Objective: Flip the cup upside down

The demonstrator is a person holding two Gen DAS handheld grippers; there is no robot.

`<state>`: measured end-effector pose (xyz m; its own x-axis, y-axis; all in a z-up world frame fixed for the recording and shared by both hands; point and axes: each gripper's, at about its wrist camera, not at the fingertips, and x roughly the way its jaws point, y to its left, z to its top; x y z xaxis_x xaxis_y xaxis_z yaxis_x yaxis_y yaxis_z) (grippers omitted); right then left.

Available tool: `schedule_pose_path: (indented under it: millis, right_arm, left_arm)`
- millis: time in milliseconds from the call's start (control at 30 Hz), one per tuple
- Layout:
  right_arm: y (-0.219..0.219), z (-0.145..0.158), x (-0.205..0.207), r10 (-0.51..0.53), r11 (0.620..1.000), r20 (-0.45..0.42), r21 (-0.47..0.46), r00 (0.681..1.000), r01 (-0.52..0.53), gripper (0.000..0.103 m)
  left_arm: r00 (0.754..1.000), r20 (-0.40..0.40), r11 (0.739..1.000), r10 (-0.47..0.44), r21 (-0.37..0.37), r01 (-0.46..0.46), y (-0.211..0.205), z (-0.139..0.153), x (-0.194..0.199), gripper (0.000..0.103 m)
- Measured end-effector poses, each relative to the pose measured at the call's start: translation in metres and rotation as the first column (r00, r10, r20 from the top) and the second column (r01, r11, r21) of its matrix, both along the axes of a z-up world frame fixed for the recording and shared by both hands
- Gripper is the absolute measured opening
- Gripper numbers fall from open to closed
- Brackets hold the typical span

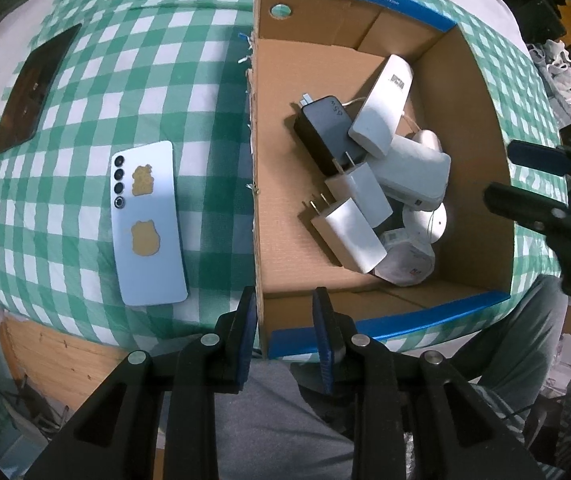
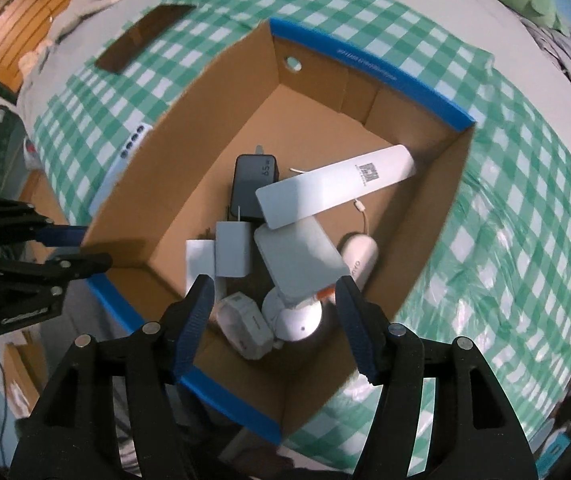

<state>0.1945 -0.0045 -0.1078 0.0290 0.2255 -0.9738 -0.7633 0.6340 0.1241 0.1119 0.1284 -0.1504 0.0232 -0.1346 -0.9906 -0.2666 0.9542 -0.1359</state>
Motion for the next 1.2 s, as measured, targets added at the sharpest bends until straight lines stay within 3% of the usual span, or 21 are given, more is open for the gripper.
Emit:
schedule_pose_path:
  millis: [233, 367, 633, 800, 867, 1200]
  right_arm:
    - [-0.031, 0.032, -0.008, -0.075, 0.995, 0.028, 0.066, 0.997, 0.073, 0.063]
    - [-0.053, 0.054, -0.016, -0.126, 0.987, 0.058, 0.106, 0.99, 0.119, 0.063]
    - [-0.087, 0.091, -0.047, -0.186, 0.972, 0.137, 0.167, 0.973, 0.163, 0.063]
    - [-0.104, 0.107, -0.072, -0.216, 0.963, 0.176, 0.199, 0.96, 0.18, 0.063]
    - [-0.111, 0.111, -0.08, -0.233, 0.959, 0.186, 0.208, 0.955, 0.194, 0.063]
    - [-0.146, 0.128, -0.113, -0.323, 0.925, 0.216, 0.277, 0.921, 0.26, 0.063]
  left_arm:
    - [0.998, 0.057, 1.0, 0.017, 0.018, -0.018, -0.005, 0.022, -0.009, 0.03]
    - [0.992, 0.127, 0.998, 0.007, 0.059, -0.015, -0.016, 0.048, -0.017, 0.051]
    - [0.96, 0.281, 0.987, -0.017, 0.159, -0.029, -0.046, 0.104, -0.043, 0.08]
    - [0.944, 0.323, 0.978, -0.06, 0.209, -0.009, -0.065, 0.122, -0.059, 0.083]
    - [0.94, 0.337, 0.977, -0.054, 0.214, -0.021, -0.07, 0.127, -0.064, 0.088]
    - [0.927, 0.368, 0.968, -0.068, 0.248, -0.027, -0.1, 0.132, -0.1, 0.088]
